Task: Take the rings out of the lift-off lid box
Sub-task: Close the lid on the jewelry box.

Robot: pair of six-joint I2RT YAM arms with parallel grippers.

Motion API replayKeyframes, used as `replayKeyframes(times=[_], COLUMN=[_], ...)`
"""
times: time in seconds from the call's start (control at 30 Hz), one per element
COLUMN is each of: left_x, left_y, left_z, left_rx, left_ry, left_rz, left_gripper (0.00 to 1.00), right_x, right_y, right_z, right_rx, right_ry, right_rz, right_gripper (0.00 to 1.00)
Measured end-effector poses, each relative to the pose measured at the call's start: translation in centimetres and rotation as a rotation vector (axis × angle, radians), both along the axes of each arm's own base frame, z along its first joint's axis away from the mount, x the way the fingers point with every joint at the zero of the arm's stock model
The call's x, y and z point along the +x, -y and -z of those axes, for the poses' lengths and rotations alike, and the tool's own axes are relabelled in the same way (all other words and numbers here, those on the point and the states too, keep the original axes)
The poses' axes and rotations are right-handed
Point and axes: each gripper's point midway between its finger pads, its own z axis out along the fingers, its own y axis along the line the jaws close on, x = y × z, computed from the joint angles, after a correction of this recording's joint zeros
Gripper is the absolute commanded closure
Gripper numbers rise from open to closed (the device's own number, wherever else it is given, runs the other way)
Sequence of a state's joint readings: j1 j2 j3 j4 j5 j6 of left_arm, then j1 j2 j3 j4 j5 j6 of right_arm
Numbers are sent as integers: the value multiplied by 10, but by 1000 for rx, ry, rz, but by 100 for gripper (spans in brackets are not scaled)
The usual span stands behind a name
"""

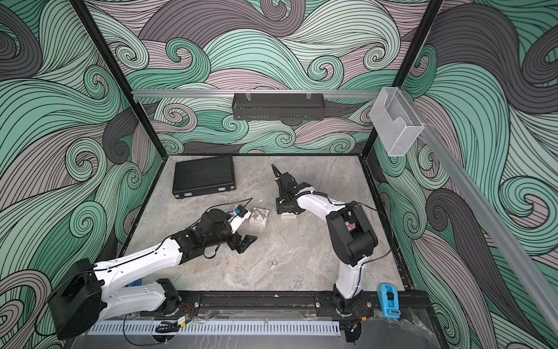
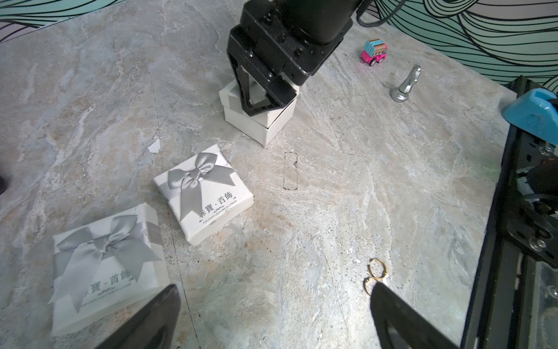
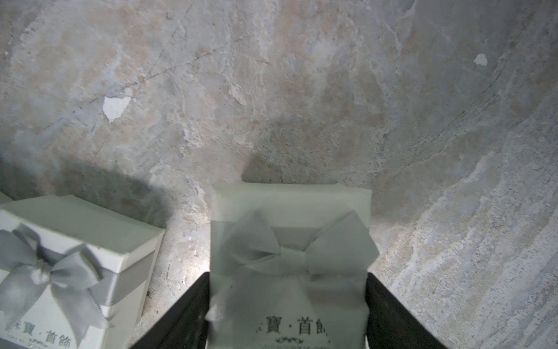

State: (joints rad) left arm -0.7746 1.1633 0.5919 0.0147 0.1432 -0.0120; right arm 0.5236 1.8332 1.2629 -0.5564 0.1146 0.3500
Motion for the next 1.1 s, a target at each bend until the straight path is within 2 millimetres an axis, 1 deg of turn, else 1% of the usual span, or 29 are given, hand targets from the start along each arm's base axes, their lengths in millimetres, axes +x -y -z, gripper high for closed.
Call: replayKeyframes(times=[0.37,0.47,0.67,0.73,0.87,0.97,1.03,1.1], left_x=[0,0,0,0,2,15,25,37], left_y=[0,0,0,0,-2,-2,-1,4], left_z=[0,0,0,0,0,-5,-9,-15], left_rx=[-1,-1,-1,0,13,38,57,72], left_ry=[-1,0,0,-1,2,26,37,45], left_rz=[-1,-1,-1,0,-11,-54,-83,-104], left_gripper=[1,1,1,1,1,1,1,1], right_x=[-3,-3,-5,-6,-9,-12,-14,-15], right_y=[2,2,3,4,5,8,12,18], right_z=[5,4,1,-4,-25,-45,-54,-59], right_rx=[-5,-5,-2,2,24,50,71,88], right_ry=[-10,-10,-2,6,49,101,129,144], right_rz=[2,2,-1,-3,-8,-16,-19,-12], right_gripper=[21,16,0,0,0,0,0,0])
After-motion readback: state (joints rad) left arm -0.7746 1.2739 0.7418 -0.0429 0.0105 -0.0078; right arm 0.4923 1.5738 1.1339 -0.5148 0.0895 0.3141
